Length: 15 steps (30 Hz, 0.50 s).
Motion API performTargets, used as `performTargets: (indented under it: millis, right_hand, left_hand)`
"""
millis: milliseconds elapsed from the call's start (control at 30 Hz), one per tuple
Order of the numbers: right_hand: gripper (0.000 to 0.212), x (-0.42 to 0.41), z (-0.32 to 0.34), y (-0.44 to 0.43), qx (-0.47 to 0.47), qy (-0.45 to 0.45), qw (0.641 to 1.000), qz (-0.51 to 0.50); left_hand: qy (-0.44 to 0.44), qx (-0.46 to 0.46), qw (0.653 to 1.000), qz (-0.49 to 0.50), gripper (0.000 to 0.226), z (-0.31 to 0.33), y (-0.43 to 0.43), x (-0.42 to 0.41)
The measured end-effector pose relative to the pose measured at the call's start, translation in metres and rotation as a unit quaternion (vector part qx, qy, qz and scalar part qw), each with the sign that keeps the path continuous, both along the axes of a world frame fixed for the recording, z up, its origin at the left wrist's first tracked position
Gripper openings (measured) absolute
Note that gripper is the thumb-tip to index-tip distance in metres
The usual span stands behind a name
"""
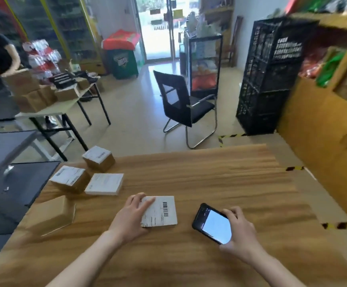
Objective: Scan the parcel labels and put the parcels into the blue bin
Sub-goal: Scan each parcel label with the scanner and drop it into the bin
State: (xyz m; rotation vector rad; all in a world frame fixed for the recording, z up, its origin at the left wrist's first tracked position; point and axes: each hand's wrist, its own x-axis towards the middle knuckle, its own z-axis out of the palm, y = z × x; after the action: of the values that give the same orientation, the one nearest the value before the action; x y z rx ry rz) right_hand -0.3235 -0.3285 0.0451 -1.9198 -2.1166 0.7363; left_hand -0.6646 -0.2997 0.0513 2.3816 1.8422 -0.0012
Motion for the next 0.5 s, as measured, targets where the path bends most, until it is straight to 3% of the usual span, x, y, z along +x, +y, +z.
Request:
performTargets:
  millis: [233,500]
  right_hand:
    - [0.093,0.147,-0.009,-0.092,0.002,0.051,0.962,-0.269]
    - [0.093,0.246,-0.014,-0.22,0.018,0.071,0.842,-0.535]
  left_hand:
    - [-0.046,-0.011,0.981,-0.188,0.095,-0.006,0.052,0.2]
    - [-0.064,-0.059,0.907,-0.411,0.097,-0.014,0.035,0.434]
